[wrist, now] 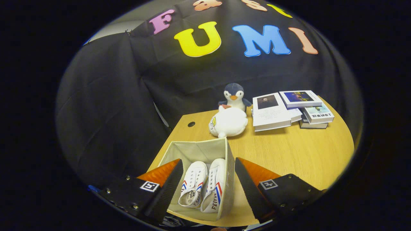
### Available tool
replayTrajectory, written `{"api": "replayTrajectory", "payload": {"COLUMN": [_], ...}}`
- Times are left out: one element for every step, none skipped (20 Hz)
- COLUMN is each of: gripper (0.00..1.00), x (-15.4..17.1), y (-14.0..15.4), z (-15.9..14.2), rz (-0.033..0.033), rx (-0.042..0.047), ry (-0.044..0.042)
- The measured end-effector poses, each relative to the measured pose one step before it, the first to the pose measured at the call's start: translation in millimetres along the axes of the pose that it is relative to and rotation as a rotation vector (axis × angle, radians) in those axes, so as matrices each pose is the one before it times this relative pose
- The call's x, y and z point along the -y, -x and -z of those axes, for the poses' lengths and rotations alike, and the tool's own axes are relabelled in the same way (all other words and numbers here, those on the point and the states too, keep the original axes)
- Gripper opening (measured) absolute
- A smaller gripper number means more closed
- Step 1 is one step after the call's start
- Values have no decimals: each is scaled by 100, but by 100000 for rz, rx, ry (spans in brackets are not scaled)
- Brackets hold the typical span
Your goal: Open the storage box then place both shoes into the box .Put the left shoe in first, then the right shoe, with the right side of both shoes facing outward in a uniform manner.
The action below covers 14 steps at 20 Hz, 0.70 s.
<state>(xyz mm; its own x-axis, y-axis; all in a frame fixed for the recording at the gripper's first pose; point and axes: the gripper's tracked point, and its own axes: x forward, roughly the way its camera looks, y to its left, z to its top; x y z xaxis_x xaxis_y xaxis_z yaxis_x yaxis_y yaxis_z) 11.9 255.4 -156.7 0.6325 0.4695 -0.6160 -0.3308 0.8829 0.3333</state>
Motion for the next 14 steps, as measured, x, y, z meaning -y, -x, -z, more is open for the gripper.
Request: {"api": "replayTrajectory", "payload": {"gripper": [98, 98, 98, 98, 98, 98, 98, 98, 98, 98, 98, 98, 98, 98], "x": [234, 503, 741, 775, 791, 853, 1023, 1094, 1153, 1156, 1063, 1020, 983, 1019], "y": [1009, 803, 902, 906, 721, 798, 802, 759, 809, 750, 705, 646, 518, 497], "z": [-570, -827, -611, -838, -786, -808, -665, -758, -645, -655, -494, -343, -365, -411], "rz": [-193, 564, 1232, 1356, 1464, 1532, 1949, 2404, 2493, 2697, 2319, 2031, 1861, 1722], "rx": [2447, 2248, 2172, 2429, 2631, 2582, 2169, 2500, 2474, 2236, 2041, 1197, 1473, 1650], "ry": [423, 686, 884, 1147, 1340, 1716, 2099, 2083, 2179, 1983, 1778, 1451, 1038, 851]}}
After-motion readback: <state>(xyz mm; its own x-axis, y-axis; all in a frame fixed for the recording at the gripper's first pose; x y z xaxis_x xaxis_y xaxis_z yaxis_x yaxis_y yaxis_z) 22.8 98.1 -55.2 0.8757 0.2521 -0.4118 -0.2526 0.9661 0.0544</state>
